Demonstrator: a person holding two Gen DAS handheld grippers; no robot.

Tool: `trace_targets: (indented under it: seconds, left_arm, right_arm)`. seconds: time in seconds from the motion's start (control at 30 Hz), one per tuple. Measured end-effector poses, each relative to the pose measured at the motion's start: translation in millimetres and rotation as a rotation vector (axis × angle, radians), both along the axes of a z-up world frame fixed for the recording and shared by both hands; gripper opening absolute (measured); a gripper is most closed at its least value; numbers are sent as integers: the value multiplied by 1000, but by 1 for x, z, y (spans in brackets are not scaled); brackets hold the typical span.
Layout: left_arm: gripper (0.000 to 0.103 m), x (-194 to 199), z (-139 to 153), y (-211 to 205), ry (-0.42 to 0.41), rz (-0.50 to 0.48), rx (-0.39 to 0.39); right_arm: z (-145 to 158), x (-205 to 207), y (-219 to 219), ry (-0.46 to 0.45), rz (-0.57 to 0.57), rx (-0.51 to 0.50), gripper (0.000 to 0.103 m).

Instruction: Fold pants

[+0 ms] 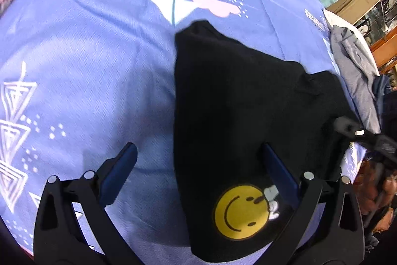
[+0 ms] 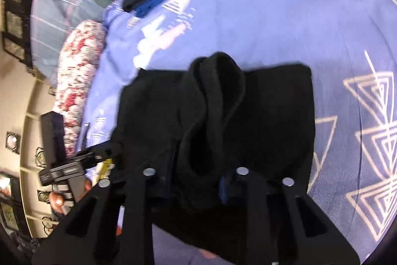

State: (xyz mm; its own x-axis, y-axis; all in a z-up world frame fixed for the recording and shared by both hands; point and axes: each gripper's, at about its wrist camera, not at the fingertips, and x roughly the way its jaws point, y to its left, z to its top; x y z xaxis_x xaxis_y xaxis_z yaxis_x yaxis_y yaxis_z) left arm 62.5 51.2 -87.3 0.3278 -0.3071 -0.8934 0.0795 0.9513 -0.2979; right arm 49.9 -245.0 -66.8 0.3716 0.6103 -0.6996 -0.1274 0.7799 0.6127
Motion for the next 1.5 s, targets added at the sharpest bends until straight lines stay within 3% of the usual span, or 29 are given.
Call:
trace_targets:
  seconds: [0.1,0.2,0.27,0.37,0.4,0.43,0.5,0.53,0.67,0.73,0.8,0.83,0.93,1.07,1.1,1.17,1.2,1.23,1.37,1.43,1.47,1.5]
  left_arm:
    - [101,0,13,0,-28,9,-4]
    - [101,-3,25,-3,-63,-2,-2]
    - [101,-4,27,-9,-72,-16,-2]
    - [101,1,13,-20,-44,-40,3]
    - [101,3,5,-25,-25,-46,21]
    - [101,5,-4,-30,-2,-51,44]
    - [101,8,-14,-33,25,-50,39]
    - [101,8,-12,-32,29,-49,36]
    - [101,13,5,-26,11,-66,43]
    - [101,23,18,-20,-9,-48,-3]
    - [101,36,28,-19,-20,-35,-60]
    - [101,47,31,-22,-24,-44,-69]
    - [101,73,26,-35,-5,-60,-15]
    - [101,94,-5,-37,98,-34,-9]
    - [101,99,-16,-35,123,-19,2]
    - [101,100,-20,-31,94,-9,16]
    - [101,100,-20,-30,75,-9,44]
    - [101,100,-20,-28,74,-5,69]
    - [101,95,-16,-22,92,35,47]
    - [101,84,-4,-24,59,28,27]
    - [101,78,0,-26,40,9,16]
    - [101,69,3,-29,20,-16,16]
  right_arm:
    - [40,-12,0,-152,15,29,24]
    - [56,-28,-10,-207,1,19,24]
    - [50,-34,-24,-182,-31,21,24]
    - [14,-39,-48,-66,-91,21,25]
    - [1,-38,-52,-22,-103,-2,28]
    - [-20,-36,-53,44,-130,-93,34]
    - [-30,-36,-56,62,-161,-101,53]
    - [-26,-36,-59,65,-166,-103,54]
    - [18,-36,-67,-76,-172,-141,56]
    - [43,-32,-70,-173,-190,-132,56]
    - [55,-22,-57,-235,-159,-112,52]
    - [55,-12,-53,-241,-133,-95,43]
    - [42,20,-8,-178,-18,-94,24]
    - [9,42,45,-80,105,-185,22]
    - [0,45,47,-50,115,-208,22]
    - [-14,51,38,-19,101,-249,19]
    - [-17,49,28,-19,77,-283,13]
    - [-18,47,10,-20,44,-276,0]
    - [-13,29,-28,-8,-20,-172,0]
    - [2,9,-16,-73,-11,-225,10]
    - [9,-2,-8,-101,36,-211,13]
    - [12,-13,2,-114,108,-176,23]
